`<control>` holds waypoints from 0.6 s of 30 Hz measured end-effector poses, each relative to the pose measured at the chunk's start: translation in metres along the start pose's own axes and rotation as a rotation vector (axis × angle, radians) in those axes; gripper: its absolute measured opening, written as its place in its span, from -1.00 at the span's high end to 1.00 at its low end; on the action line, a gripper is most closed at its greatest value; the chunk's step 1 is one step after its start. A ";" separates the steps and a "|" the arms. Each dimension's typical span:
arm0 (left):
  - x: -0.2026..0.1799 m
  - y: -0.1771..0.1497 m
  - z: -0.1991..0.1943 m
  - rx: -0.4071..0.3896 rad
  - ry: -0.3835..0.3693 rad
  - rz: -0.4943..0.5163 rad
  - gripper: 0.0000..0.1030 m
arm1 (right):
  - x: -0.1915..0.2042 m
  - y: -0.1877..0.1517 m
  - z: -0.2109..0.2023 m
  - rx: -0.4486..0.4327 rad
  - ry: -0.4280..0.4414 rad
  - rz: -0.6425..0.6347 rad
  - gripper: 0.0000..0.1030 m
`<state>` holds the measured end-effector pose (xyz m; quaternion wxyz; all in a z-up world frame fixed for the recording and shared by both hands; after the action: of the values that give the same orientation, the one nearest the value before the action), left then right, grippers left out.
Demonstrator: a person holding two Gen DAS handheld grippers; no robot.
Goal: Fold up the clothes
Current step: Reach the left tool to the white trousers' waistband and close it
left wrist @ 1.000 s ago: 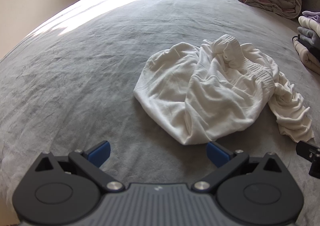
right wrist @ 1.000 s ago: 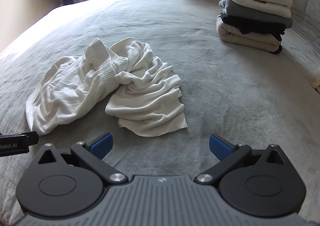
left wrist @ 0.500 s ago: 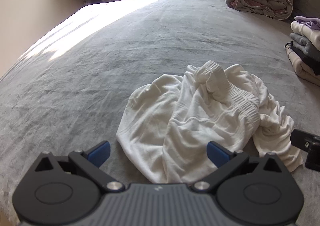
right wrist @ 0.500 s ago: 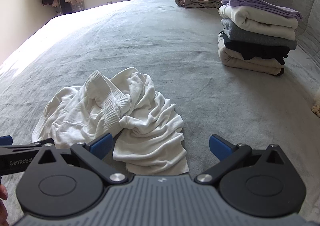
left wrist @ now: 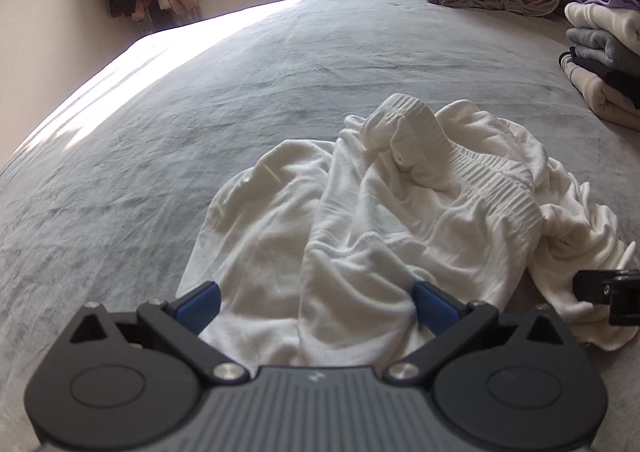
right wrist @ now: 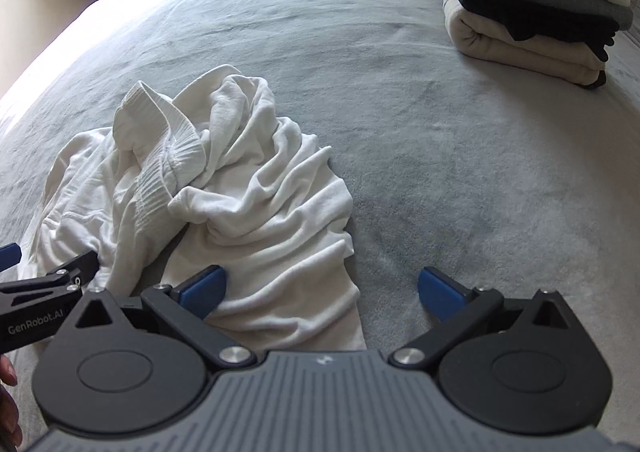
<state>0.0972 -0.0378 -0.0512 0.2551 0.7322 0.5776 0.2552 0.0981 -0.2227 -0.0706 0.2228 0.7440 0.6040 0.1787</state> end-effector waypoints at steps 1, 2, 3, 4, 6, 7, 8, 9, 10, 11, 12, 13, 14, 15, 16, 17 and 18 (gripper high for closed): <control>0.001 -0.002 0.001 -0.006 -0.007 -0.008 -0.99 | 0.002 -0.001 0.000 -0.003 -0.006 -0.018 -1.00; 0.003 -0.003 0.002 -0.010 -0.015 -0.023 -0.99 | 0.003 -0.001 0.000 -0.006 -0.012 -0.037 -1.00; 0.005 -0.005 0.003 -0.008 -0.026 -0.042 -0.99 | 0.005 -0.002 0.001 -0.008 -0.017 -0.053 -1.00; 0.008 -0.005 0.005 0.001 -0.045 -0.077 -0.99 | 0.004 -0.002 0.000 -0.010 -0.016 -0.058 -1.00; 0.015 -0.006 0.008 0.021 -0.082 -0.142 -0.99 | 0.004 -0.004 0.000 -0.014 -0.014 -0.069 -1.00; 0.015 -0.006 0.009 0.027 -0.093 -0.145 -0.99 | 0.004 -0.004 0.000 -0.015 -0.013 -0.075 -1.00; 0.015 -0.005 0.009 0.031 -0.102 -0.138 -0.99 | 0.004 -0.003 0.000 -0.011 -0.010 -0.083 -1.00; 0.014 -0.004 0.009 0.031 -0.108 -0.132 -0.99 | 0.003 -0.003 0.000 -0.008 -0.006 -0.090 -1.00; 0.013 -0.004 0.008 0.028 -0.113 -0.127 -0.99 | 0.002 -0.003 0.000 -0.011 -0.001 -0.092 -1.00; 0.012 -0.003 0.006 0.019 -0.119 -0.125 -0.99 | 0.001 -0.002 0.000 -0.014 0.004 -0.094 -1.00; 0.010 -0.002 0.004 0.005 -0.126 -0.126 -0.99 | 0.001 -0.002 0.000 -0.016 0.009 -0.096 -1.00; 0.009 -0.001 0.003 -0.008 -0.132 -0.127 -0.99 | 0.000 -0.002 -0.001 -0.017 0.014 -0.098 -1.00; 0.006 0.000 0.001 -0.022 -0.142 -0.119 -0.99 | -0.001 -0.001 -0.002 -0.017 0.019 -0.099 -1.00; 0.003 0.002 -0.002 -0.038 -0.152 -0.103 -0.99 | -0.001 0.000 -0.003 -0.014 0.025 -0.100 -1.00; 0.000 0.004 -0.004 -0.057 -0.156 -0.084 -0.99 | -0.002 0.001 -0.004 -0.011 0.031 -0.099 -1.00; -0.003 0.006 -0.007 -0.077 -0.157 -0.064 -0.99 | -0.004 0.002 -0.006 -0.008 0.036 -0.090 -1.00; -0.006 0.007 -0.010 -0.099 -0.157 -0.046 -0.99 | -0.006 0.002 -0.008 -0.008 0.042 -0.079 -1.00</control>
<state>0.0945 -0.0443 -0.0394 0.3411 0.7229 0.5595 0.2192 0.0945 -0.2282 -0.0627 0.2197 0.7149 0.6367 0.1877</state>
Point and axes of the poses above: each gripper's, at about its wrist camera, not at the fingertips, and z roughly the way its jaws point, x to its left, y to its top, the point moved 4 cm from there along z, roughly the way its jaws point, and after that the axes turned 8 degrees about -y, right-handed, at the moved point
